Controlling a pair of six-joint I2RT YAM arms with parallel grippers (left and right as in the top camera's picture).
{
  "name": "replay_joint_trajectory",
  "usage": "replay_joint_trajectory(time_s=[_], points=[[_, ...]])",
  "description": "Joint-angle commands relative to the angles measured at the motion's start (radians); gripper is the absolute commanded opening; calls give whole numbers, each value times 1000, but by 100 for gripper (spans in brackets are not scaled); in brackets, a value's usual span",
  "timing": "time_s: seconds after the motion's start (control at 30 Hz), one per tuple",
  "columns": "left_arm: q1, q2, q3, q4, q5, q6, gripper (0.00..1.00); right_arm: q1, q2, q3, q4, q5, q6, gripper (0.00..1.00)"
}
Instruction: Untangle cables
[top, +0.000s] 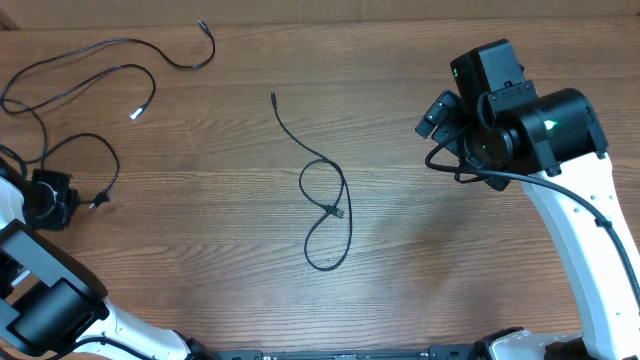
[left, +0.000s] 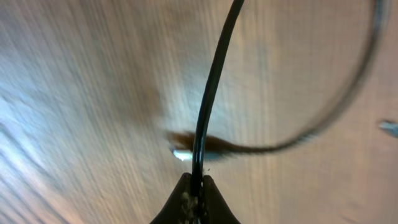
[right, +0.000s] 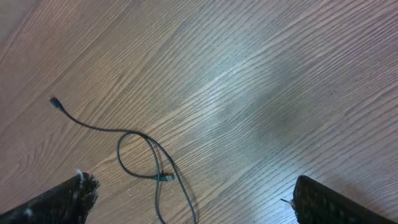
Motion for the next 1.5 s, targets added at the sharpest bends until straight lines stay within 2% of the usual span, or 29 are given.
replay_joint_trajectory(time_s=[0.0,0.13,0.27,0.33,0.37,0.57,0.7,0.87,0.97,1.07,1.1,1.13,1.17,1.27,1.33,1.4,1.47], points=[[5,-26,39,-38,245,-184,4,4,-1,-4,2,17,-7,100],[5,-26,39,-91,285,-398,4,4,-1,-4,2,17,-7,100],[8,-26,39,-175,274,-427,4,4,-1,-4,2,17,-7,100],[25,-26,39,-282,232,-531,4,4,-1,-4,2,17,-7,100],[39,-26,39,-298,234,-546,4,4,-1,-4,2,18,-7,100],[128,-27,39,-340,260,-549,4,4,-1,-4,2,17,-7,100],[138,-26,39,-328,265,-527,4,4,-1,-4,2,17,-7,100],[116,-26,39,-234,480,-517,4,4,-1,-4,2,17,-7,100],[84,-26,39,-218,457,-484,6,4,-1,-4,2,17,-7,100],[46,-26,39,-218,423,-456,17,4,-1,-4,2,17,-7,100],[25,-26,39,-218,409,-439,40,4,-1,-4,2,17,-7,100],[12,-26,39,-218,404,-428,59,4,-1,-4,2,17,-7,100],[-3,-26,39,-218,399,-414,71,4,-1,-4,2,17,-7,100],[-29,-26,39,-218,373,-412,74,4,-1,-4,2,17,-7,100],[-35,-26,39,-187,391,-346,75,4,-1,-4,2,17,-7,100],[-35,-27,45,-142,427,-264,81,4,-1,-4,2,17,-7,100],[-35,-27,80,-142,403,-221,82,4,-1,-4,2,17,-7,100]])
